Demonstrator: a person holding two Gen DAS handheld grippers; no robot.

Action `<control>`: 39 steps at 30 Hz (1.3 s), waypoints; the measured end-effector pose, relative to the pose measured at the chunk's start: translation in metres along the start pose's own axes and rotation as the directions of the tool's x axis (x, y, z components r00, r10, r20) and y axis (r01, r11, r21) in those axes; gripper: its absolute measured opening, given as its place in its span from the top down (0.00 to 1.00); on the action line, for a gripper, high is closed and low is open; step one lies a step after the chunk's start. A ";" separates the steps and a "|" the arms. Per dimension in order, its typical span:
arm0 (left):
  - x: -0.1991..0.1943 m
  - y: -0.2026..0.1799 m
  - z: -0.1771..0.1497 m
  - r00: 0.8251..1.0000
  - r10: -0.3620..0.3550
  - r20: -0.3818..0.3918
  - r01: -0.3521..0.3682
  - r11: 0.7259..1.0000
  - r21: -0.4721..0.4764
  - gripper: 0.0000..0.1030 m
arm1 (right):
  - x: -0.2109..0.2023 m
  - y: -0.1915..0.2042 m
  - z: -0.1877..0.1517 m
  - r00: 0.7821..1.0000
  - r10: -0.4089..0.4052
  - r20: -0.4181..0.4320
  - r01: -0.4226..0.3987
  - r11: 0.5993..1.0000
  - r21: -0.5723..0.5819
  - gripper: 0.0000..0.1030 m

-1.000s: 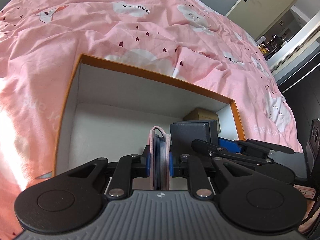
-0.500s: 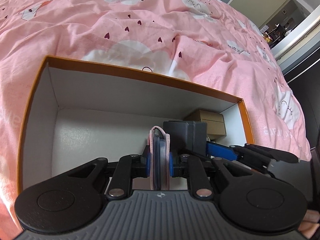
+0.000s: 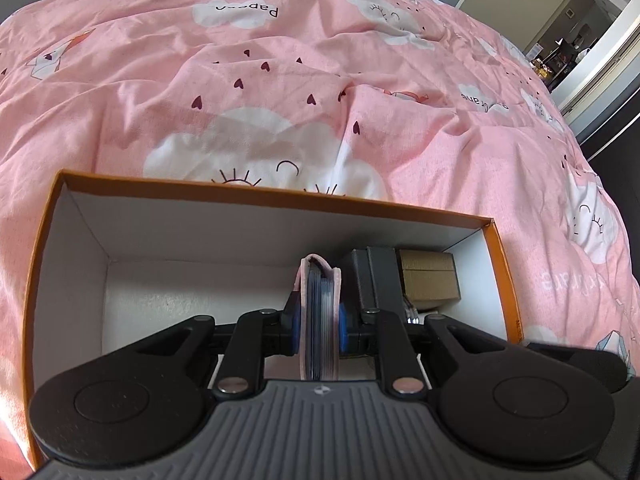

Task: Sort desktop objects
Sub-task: 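Lower the grey box into the orange box and open the right tool while the left tool lowers the wallet, then lower the pink wallet into the orange box and open the left tool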

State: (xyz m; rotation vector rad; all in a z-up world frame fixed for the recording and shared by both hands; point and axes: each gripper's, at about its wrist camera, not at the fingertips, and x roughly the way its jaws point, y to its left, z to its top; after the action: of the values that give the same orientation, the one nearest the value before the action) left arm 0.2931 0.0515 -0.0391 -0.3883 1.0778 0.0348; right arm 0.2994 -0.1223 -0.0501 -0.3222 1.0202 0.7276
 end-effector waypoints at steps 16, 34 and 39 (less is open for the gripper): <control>0.014 -0.010 0.011 0.998 -0.069 -0.013 0.068 0.997 -0.033 0.69 | 0.023 -0.021 0.010 1.000 0.003 -0.027 0.000 0.993 0.120 0.84; 0.002 -0.006 0.014 0.989 -0.142 0.044 0.144 0.988 -0.047 0.54 | 0.013 -0.017 -0.002 0.999 -0.031 -0.022 0.031 0.999 0.040 0.83; -0.007 -0.006 0.010 0.990 -0.129 0.061 0.132 0.990 -0.040 0.62 | 0.016 -0.025 -0.001 1.000 -0.017 -0.014 0.018 0.996 0.087 0.94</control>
State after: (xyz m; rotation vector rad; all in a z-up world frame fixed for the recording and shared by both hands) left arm 0.2991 0.0503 -0.0271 -0.4943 0.9935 -0.0463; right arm 0.3209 -0.1346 -0.0662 -0.2605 1.0572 0.6639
